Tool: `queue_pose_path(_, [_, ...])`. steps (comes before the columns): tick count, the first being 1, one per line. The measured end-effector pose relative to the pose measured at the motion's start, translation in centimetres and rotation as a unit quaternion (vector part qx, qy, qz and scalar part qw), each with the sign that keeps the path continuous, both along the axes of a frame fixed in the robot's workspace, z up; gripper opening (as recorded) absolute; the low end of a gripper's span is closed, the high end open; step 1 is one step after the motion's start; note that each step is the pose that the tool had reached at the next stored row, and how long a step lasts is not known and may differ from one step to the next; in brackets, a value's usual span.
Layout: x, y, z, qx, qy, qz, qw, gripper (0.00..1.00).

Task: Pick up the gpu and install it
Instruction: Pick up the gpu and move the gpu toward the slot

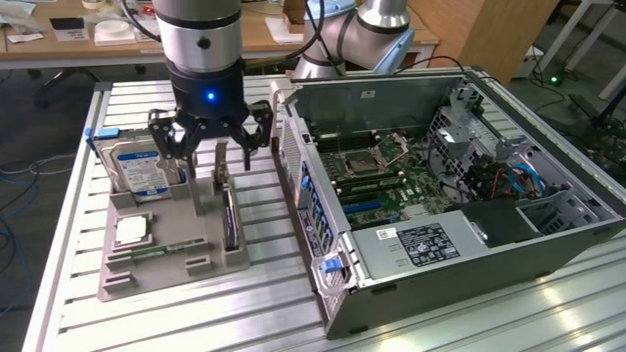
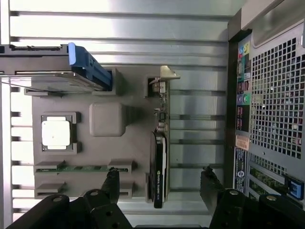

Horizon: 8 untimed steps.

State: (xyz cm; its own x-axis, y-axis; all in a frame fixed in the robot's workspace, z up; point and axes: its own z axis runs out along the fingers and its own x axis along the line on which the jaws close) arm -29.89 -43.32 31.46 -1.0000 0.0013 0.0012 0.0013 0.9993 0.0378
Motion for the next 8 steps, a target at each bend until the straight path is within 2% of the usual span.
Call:
queue_pose_path(3, [0.0, 0.15, -0.53, 0.0000, 0.0000, 0.000, 1.0000, 0.78])
queue_pose_path(8, [0.0, 0.16, -1.45, -0.0003, 0.0000, 0.000, 1.0000, 0.78])
